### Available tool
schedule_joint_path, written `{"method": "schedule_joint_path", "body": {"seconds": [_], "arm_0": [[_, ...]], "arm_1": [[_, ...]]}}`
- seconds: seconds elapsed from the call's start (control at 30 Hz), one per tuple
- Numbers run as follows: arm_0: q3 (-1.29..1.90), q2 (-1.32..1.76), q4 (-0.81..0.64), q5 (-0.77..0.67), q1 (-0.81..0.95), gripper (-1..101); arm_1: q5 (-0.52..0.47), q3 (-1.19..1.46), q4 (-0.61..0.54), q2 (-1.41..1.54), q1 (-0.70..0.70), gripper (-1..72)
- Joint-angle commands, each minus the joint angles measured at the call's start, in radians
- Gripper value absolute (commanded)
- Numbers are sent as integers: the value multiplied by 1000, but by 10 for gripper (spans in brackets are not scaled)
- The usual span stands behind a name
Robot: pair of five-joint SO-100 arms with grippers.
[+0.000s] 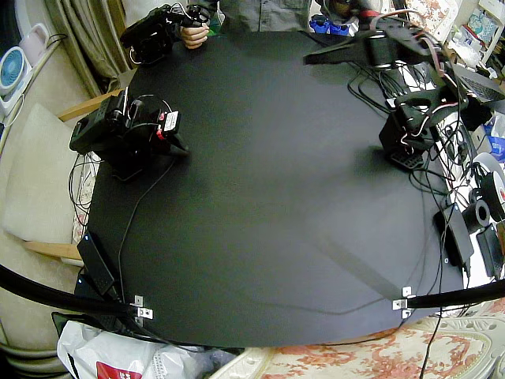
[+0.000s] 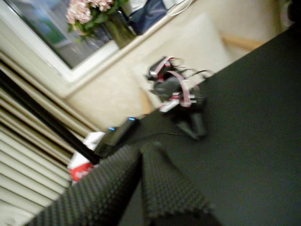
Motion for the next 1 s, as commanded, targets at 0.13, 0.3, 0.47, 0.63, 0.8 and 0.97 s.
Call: {"method": "schedule_joint_path", "body": {"seconds": [0.13,0.3,0.47,0.63,0.8,0.97], "arm_0": [[91,382,483,-224,284,-2],[480,371,436,-336,370,-2],[881,575,374,-356,345,-2],[1020,575,370,-348,258,-2],[1020,575,370,-360,242,0],[1020,575,370,-354,245,0]], "arm_1": [[14,-9,15,11,-9,-3],[21,-9,15,11,-3,-3],[20,-9,15,11,-3,-3],[8,-9,15,11,-14,-3],[-14,-9,15,11,-29,-3],[-14,-9,15,11,-31,-3]]}}
